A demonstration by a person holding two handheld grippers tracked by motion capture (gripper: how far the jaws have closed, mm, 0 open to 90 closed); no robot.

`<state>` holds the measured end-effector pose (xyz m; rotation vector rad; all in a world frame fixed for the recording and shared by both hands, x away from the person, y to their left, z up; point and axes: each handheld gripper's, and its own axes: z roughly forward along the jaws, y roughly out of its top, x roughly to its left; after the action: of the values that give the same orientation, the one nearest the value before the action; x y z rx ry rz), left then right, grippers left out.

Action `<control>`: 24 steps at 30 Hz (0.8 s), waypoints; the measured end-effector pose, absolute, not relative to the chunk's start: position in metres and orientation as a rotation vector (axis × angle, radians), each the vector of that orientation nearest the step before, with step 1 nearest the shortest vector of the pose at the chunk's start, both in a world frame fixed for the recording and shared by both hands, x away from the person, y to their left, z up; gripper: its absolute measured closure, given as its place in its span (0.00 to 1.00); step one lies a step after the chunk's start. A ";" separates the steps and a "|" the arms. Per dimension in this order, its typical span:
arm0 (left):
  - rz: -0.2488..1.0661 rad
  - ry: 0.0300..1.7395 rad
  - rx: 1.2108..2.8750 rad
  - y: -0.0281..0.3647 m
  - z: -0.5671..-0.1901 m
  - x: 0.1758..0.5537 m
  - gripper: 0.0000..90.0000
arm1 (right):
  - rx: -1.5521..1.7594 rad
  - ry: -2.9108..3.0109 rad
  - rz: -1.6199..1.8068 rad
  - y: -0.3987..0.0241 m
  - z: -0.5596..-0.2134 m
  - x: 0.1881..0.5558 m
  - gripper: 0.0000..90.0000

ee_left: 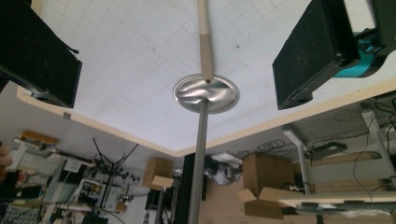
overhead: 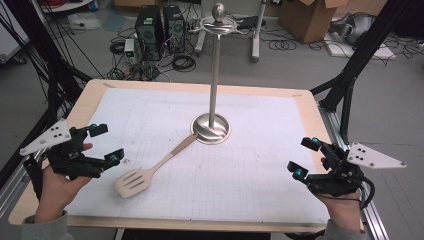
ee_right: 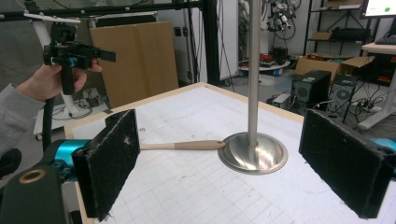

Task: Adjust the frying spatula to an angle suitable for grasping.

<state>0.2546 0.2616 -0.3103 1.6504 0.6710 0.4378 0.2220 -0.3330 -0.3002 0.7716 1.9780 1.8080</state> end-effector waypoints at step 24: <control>0.398 0.687 1.639 0.251 -0.328 0.268 0.03 | 0.785 1.995 1.794 -0.330 -0.301 0.223 0.12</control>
<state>0.2675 0.2506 -0.3281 1.6389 0.6875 0.3975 0.2227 -0.3296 -0.3015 0.7852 1.9953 1.7939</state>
